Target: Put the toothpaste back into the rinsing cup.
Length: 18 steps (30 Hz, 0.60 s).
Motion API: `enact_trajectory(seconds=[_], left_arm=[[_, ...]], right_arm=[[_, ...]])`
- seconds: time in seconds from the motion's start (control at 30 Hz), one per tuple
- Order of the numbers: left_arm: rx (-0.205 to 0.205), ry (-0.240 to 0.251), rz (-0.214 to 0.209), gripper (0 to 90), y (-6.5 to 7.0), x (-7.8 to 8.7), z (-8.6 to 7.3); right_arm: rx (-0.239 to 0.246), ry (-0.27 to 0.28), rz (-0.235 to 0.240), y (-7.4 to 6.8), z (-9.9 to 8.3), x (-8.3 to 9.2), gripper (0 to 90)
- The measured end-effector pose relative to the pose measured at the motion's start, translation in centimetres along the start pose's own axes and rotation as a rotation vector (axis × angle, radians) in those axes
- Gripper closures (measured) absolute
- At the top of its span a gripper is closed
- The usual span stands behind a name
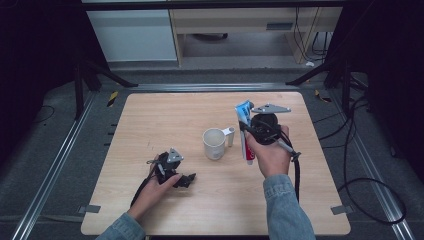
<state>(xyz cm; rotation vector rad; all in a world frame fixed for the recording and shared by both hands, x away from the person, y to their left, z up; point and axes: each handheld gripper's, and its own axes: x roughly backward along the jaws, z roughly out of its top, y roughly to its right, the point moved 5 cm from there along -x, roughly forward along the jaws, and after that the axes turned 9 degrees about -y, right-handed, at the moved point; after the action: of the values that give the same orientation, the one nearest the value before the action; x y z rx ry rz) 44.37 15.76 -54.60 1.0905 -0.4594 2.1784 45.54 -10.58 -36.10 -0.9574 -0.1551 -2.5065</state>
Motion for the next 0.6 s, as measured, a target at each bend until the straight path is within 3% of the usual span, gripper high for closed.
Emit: enact_trajectory(seconds=[0.6], left_arm=[[-0.001, -0.002, 0.0, 0.0, 0.0, 0.0, 0.0]], right_arm=[[-0.023, 0.068, -0.017, -0.1, 2.4, -0.6, 73.2]])
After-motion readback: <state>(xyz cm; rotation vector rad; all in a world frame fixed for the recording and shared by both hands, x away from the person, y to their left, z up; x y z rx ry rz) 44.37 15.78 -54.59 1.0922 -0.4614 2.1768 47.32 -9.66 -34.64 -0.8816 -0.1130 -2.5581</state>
